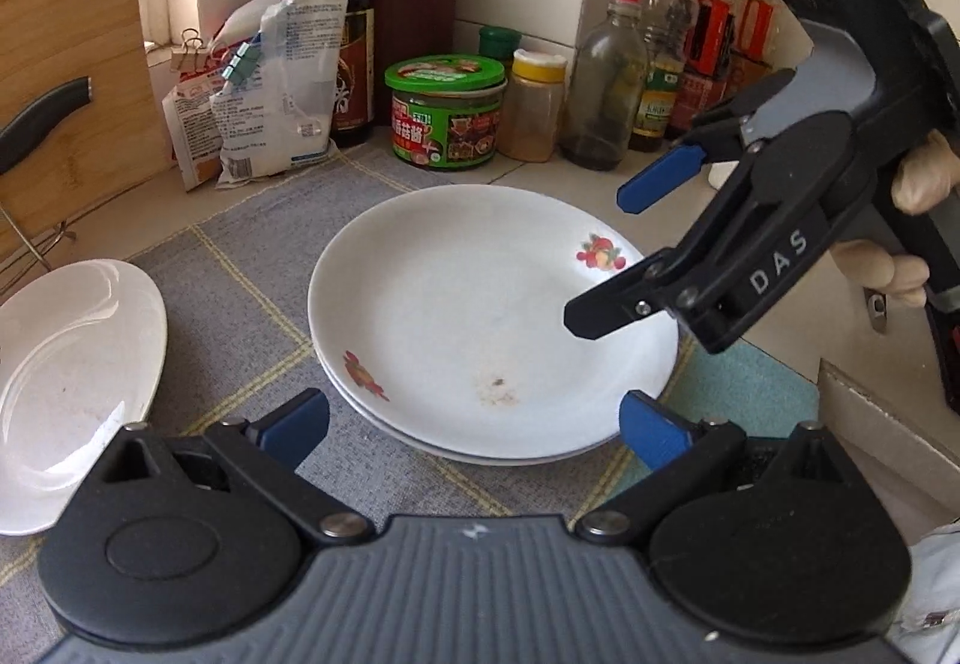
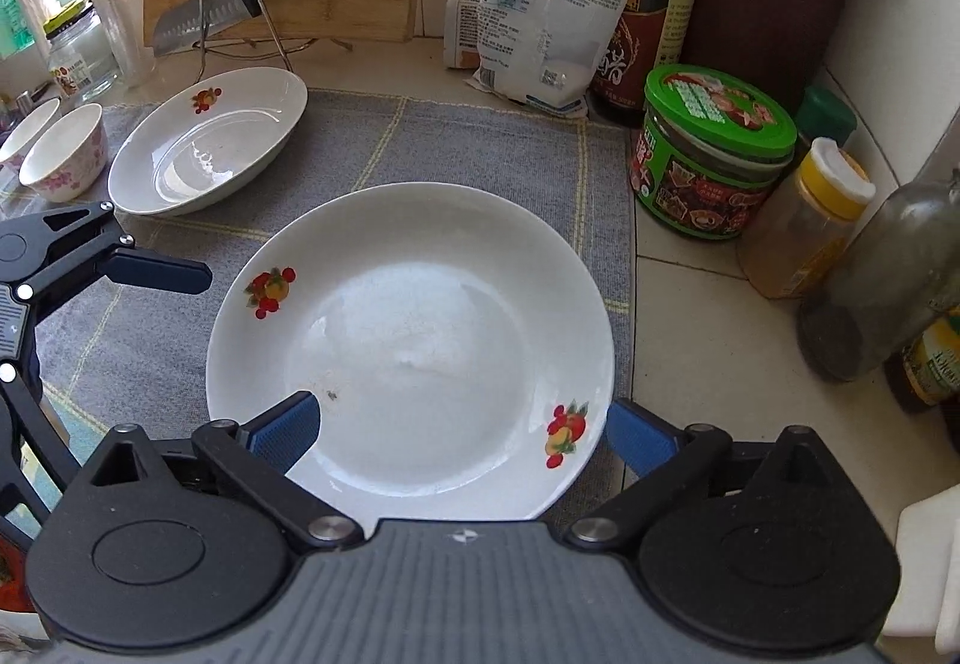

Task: Organize plates and bowls
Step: 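Open the right tool and lift it off the stacked plates, then move the right tool to the fruit-print plate by the cutting board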

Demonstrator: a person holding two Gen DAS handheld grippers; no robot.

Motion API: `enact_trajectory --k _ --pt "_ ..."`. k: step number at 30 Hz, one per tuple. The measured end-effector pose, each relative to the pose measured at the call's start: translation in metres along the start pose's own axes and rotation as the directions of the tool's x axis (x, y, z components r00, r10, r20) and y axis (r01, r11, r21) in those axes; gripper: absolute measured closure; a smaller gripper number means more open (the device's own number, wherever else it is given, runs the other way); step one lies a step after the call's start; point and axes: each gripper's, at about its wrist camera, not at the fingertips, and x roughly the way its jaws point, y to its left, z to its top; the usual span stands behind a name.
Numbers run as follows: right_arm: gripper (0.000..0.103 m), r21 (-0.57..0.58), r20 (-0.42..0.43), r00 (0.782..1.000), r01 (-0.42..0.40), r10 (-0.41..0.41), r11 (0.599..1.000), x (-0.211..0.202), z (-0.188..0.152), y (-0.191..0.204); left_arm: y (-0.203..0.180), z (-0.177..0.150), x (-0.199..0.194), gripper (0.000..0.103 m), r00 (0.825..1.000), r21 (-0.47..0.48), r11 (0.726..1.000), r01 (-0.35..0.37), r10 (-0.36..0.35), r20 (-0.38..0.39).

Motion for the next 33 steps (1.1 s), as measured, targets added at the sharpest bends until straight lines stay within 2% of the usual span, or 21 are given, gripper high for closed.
enact_trajectory --k 10,18,22,26,33 --pt "0.000 -0.034 0.047 0.999 -0.005 0.007 0.999 -0.013 -0.004 0.021 -0.010 -0.008 -0.023 0.001 0.996 -0.032 0.997 -0.072 0.074 0.059" --pt "0.000 0.000 0.106 0.994 -0.030 0.030 1.000 -0.016 0.001 0.026 -0.012 -0.010 -0.041 0.001 0.975 -0.134 0.974 -0.185 0.199 0.098" --pt "0.000 -0.014 0.123 0.991 -0.044 0.045 0.999 -0.014 0.005 0.030 -0.018 -0.014 -0.050 0.001 0.951 -0.170 0.948 -0.269 0.289 0.110" --pt "0.000 -0.050 0.142 0.987 -0.066 0.072 0.997 -0.013 0.011 0.036 -0.024 -0.019 -0.060 0.001 0.919 -0.217 0.913 -0.345 0.375 0.118" --pt "0.000 -0.103 0.158 0.975 -0.143 0.158 0.984 -0.009 0.019 0.043 -0.029 -0.027 -0.075 0.001 0.851 -0.315 0.825 -0.470 0.518 0.087"
